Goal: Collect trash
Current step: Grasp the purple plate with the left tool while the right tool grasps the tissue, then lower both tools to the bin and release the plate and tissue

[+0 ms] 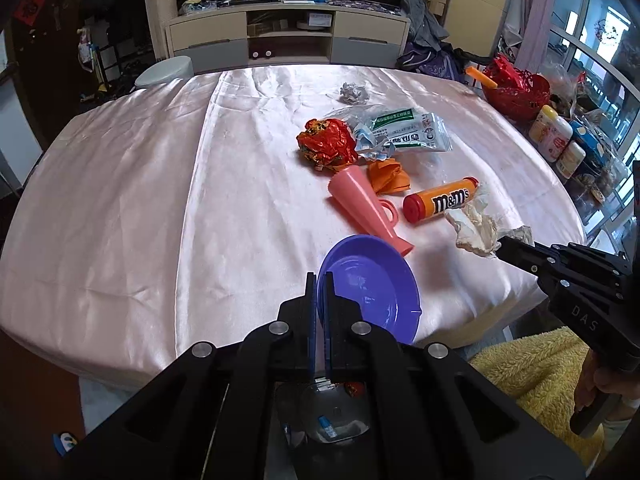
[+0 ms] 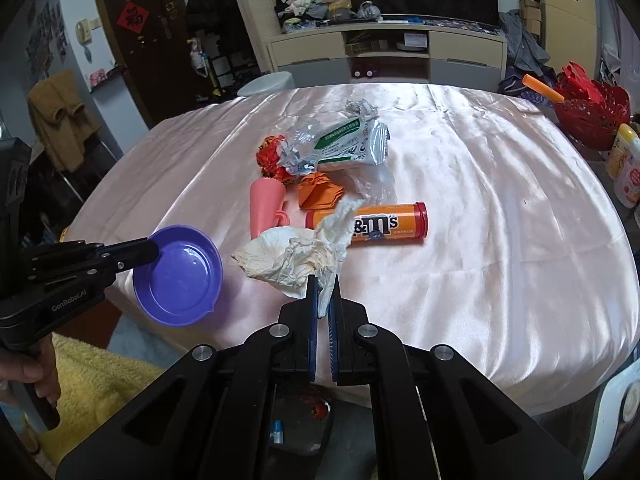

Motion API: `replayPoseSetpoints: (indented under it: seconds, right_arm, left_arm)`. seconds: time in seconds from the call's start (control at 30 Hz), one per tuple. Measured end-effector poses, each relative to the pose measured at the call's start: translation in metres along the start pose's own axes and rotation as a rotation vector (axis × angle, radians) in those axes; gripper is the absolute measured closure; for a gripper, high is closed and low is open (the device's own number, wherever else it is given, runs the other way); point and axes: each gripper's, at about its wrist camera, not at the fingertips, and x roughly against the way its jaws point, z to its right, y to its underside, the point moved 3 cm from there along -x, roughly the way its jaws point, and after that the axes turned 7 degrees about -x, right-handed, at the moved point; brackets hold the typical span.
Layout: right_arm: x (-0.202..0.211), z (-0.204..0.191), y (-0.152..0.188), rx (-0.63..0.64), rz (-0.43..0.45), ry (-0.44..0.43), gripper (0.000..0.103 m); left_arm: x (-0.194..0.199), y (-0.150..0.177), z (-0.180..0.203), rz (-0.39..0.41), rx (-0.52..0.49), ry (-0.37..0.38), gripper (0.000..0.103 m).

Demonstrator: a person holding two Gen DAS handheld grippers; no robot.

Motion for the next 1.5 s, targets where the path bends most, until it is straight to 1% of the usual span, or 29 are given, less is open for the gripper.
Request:
replayPoseSetpoints:
  seconds: [0.23, 0.37, 0.5, 0.63, 0.87, 1.0, 1.1, 1.13, 1.23, 1.37, 1.5]
  right_arm:
    - [0.018, -0.016, 0.027, 0.027, -0.007, -0.02, 0.097]
    - [0.022, -0.021, 0.047, 0.029, -0.026, -0.044, 0.097]
    - [0.022, -0.025, 0.068, 0.031, -0.055, -0.056, 0.097]
    - [0.015, -0.026, 0.087, 0.032, -0.097, -0.048, 0.097]
    - [-0.011, -0.029, 0.125, 0.026, -0.2, -0.031, 0.097]
    - [-0.024, -0.029, 0.138, 0.009, -0.25, -0.038, 0.097]
    - [-0.032, -0.028, 0.143, -0.005, -0.274, -0.049, 0.096]
    - [-0.034, -0.028, 0.144, -0.007, -0.281, -0.053, 0.094]
    - [-0.038, -0.026, 0.147, -0.02, -0.298, -0.065, 0.094]
    - [-0.043, -0.025, 0.149, -0.038, -0.319, -0.074, 0.094]
    - [-0.044, -0.024, 0.15, -0.047, -0.321, -0.082, 0.093]
  left_arm:
    - [0.026, 0.031, 0.01, 0.014, -0.017, 0.01, 0.102]
    - [0.031, 0.055, 0.019, -0.007, -0.031, 0.016, 0.102]
    - [0.027, 0.08, 0.023, -0.044, -0.034, 0.025, 0.102]
    - [0.021, 0.106, 0.024, -0.081, -0.015, 0.03, 0.102]
    - [0.004, 0.146, 0.022, -0.144, 0.028, 0.048, 0.101]
    - [-0.008, 0.165, 0.022, -0.183, 0.036, 0.064, 0.101]
    - [-0.016, 0.175, 0.022, -0.206, 0.043, 0.076, 0.101]
    - [-0.018, 0.178, 0.021, -0.213, 0.046, 0.083, 0.101]
    - [-0.021, 0.18, 0.021, -0.222, 0.049, 0.095, 0.101]
    - [-0.026, 0.182, 0.021, -0.237, 0.05, 0.102, 0.098]
    - [-0.03, 0.18, 0.022, -0.251, 0.05, 0.102, 0.096]
